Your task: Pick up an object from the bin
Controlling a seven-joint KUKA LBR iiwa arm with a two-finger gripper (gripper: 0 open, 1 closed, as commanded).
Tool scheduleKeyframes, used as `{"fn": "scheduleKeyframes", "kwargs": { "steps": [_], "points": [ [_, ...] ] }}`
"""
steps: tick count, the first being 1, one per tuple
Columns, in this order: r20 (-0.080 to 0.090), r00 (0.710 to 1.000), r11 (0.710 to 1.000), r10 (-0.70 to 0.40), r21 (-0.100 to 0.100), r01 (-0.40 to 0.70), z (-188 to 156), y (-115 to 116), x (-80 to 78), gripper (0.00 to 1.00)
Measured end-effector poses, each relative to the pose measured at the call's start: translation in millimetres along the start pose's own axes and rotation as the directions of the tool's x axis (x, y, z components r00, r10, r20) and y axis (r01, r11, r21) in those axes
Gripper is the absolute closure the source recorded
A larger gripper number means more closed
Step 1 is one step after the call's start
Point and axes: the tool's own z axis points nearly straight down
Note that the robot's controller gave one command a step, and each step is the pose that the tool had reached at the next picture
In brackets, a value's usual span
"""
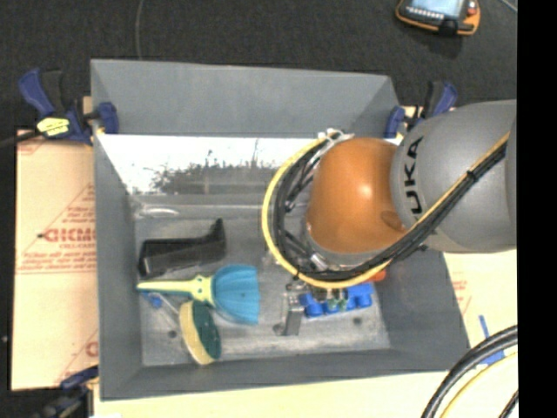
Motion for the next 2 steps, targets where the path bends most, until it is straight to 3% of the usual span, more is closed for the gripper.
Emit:
{"fn": "scheduleKeyframes", "kwargs": {
  "steps": [1, 2],
  "points": [
    [0.008, 1.0, 1.0, 0.005, -0.001, -0.005, -4.4, -0.2, -1.8, 0.0],
    [0.007, 0.989, 0.989, 0.147, -0.002, -0.147, 89.5, 71.6, -21.7, 0.0]
  ]
}}
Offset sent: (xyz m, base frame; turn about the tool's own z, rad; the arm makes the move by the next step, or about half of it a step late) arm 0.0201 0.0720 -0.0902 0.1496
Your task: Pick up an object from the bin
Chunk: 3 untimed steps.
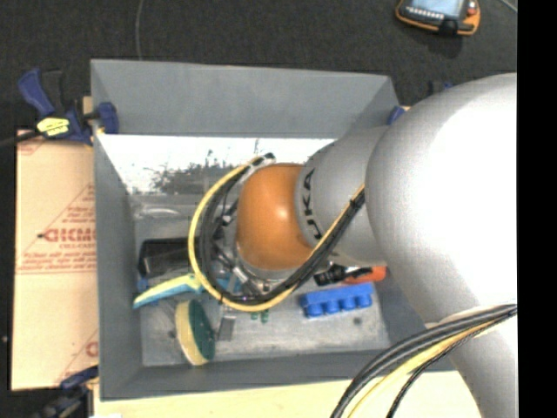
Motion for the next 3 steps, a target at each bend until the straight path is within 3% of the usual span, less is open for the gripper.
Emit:
{"fn": "scheduleKeyframes", "kwargs": {
  "steps": [1, 2, 3],
  "points": [
    [0.01, 0.998, 0.998, -0.055, 0.0, 0.055, -43.7, 4.6, -4.4, 0.0],
    [0.0, 1.0, 1.0, -0.009, 0.0, 0.009, -3.6, 0.1, -0.1, 0.0],
    [0.012, 0.974, 0.974, 0.225, -0.005, -0.225, 0.0, 15.7, -13.7, 0.0]
  ]
}}
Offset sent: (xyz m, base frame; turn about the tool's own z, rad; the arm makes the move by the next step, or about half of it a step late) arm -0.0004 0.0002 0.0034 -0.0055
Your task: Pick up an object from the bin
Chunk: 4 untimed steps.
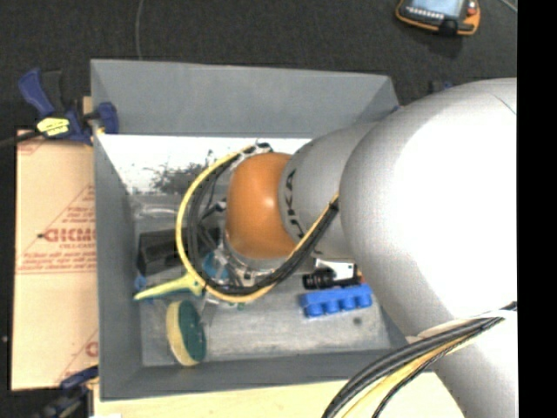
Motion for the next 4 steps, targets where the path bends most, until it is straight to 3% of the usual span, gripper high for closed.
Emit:
{"fn": "scheduleKeyframes", "kwargs": {
  "steps": [1, 4],
  "points": [
    [-0.009, 0.973, 0.974, -0.229, 0.001, 0.229, -4.5, -18.5, 7.6, 1.0],
    [-0.006, 0.974, 0.974, -0.227, 0.0, 0.227, -13.9, -18.8, 6.6, 1.0]
  ]
}}
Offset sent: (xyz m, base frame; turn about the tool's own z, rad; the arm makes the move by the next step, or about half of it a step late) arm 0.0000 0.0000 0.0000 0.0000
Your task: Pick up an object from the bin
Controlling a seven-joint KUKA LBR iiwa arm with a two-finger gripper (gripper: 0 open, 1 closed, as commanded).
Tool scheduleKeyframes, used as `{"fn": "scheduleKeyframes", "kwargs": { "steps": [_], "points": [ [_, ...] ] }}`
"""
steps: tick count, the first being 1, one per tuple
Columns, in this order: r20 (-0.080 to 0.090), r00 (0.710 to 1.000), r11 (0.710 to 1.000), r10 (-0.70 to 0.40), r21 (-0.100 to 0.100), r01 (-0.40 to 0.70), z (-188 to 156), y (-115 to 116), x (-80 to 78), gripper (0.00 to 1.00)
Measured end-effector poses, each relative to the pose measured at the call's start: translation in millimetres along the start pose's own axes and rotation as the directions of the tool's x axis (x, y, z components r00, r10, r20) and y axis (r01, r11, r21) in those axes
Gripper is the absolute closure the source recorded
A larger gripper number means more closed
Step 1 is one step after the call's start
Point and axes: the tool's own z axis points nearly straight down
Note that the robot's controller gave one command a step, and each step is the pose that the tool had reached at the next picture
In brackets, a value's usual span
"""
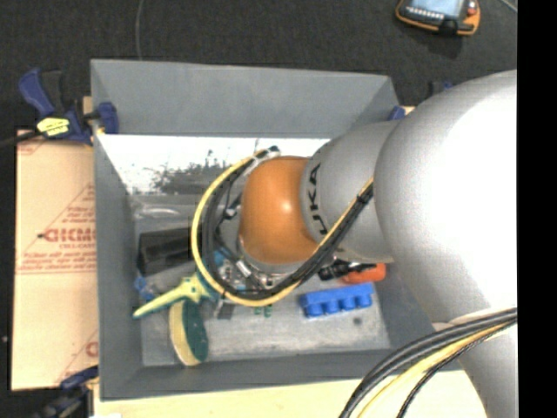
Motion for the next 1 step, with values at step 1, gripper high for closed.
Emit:
{"fn": "scheduleKeyframes", "kwargs": {
  "steps": [1],
  "points": [
    [-0.01, 1.0, 1.0, 0.0, 0.004, 0.0, -20.9, -1.2, 2.4, 1.0]
  ]
}}
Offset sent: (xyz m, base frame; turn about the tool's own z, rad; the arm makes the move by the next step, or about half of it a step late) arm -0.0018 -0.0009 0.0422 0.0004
